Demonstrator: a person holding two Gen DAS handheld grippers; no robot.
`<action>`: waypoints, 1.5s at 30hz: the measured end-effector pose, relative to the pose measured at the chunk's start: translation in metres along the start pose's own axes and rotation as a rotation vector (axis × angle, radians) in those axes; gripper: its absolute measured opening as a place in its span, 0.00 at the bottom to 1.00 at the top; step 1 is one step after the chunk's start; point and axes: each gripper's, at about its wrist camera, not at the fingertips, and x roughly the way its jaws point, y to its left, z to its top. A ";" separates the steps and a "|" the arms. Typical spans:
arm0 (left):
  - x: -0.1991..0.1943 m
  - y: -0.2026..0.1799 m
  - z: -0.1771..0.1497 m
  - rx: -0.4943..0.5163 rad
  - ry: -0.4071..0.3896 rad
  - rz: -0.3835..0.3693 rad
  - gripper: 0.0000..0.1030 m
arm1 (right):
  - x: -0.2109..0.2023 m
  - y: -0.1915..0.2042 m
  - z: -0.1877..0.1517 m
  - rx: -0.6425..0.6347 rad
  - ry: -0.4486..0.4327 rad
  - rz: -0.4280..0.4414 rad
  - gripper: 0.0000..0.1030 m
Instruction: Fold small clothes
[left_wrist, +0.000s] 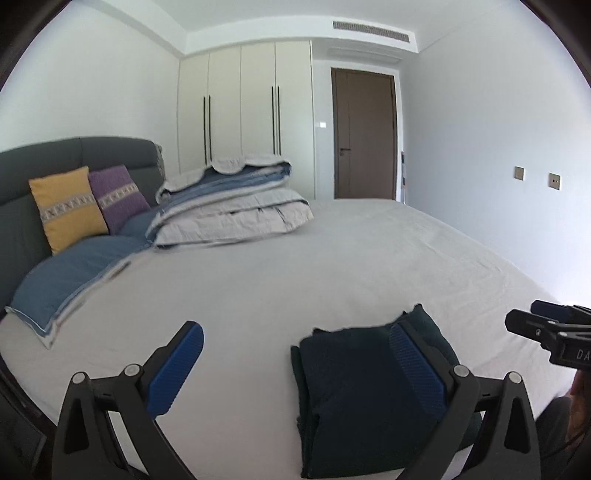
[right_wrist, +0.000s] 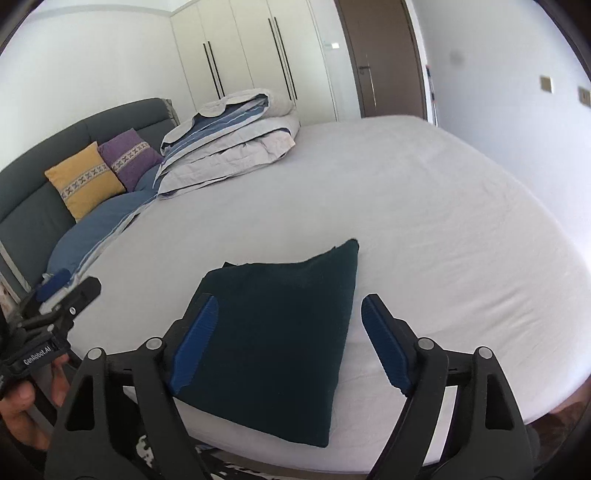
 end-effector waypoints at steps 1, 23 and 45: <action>-0.005 0.002 0.006 -0.002 -0.025 0.019 1.00 | -0.009 0.006 0.002 -0.015 -0.030 -0.023 0.88; 0.045 0.014 -0.026 -0.078 0.318 0.083 1.00 | 0.002 -0.012 -0.010 0.107 0.073 -0.137 1.00; 0.068 0.013 -0.042 -0.073 0.420 0.076 1.00 | 0.051 0.012 -0.038 0.050 0.196 -0.087 1.00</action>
